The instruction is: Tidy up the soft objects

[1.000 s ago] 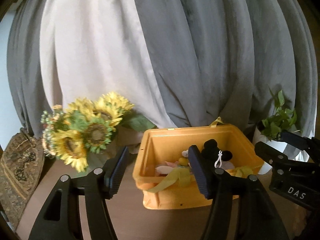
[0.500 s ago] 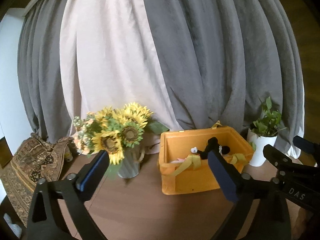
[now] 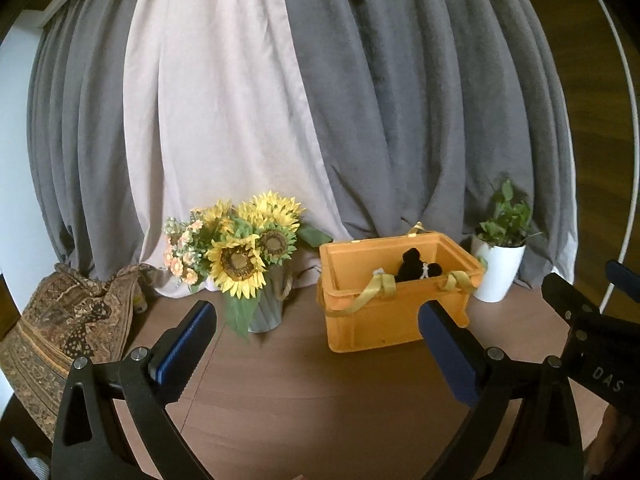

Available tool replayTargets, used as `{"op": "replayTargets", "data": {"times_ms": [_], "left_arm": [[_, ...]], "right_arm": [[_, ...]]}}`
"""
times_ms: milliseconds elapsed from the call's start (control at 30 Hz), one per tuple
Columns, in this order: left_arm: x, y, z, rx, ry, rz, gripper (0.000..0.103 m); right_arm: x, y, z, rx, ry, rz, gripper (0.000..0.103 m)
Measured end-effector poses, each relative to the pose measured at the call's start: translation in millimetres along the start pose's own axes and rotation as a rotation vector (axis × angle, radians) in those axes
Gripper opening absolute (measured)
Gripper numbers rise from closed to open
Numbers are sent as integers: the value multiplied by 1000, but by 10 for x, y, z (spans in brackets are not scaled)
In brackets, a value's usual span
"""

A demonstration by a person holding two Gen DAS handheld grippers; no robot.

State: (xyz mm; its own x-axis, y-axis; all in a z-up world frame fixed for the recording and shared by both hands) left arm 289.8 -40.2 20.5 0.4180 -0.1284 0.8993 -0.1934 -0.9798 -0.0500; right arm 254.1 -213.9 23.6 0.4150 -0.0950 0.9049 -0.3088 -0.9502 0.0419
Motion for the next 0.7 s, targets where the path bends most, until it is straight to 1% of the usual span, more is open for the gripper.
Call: {"op": "replayTargets", "data": {"times_ms": [267,400,500,700], "left_arm": [[-21,17,-322,1,33,-4,103],[-57,51,-556,27,57,-6,103],[-91,73,-717,42,59,-15,103],[-214,133,-1075,45,55,-24,103]], "right_arm": [[-2,26,-339,-10,31,1,99],[-25,88,-500,-8,42,2,99],[-50,152,-638,1,49,2,99],[-109,282,-954,14,52,-8,99]]}}
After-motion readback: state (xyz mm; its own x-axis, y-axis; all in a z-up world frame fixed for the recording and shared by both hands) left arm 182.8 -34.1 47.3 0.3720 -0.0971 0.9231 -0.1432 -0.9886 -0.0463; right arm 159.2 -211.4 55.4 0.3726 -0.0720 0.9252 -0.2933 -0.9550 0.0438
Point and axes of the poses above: each gripper's, at about its wrist camera, not at the fingertips, and z roughly the way its jaws point, y to its right, x to its top, the point moved 4 cm from there along z, roughly the way its jaws point, and after that the axes turned 1 degree about -y, right-handed, at the moved point
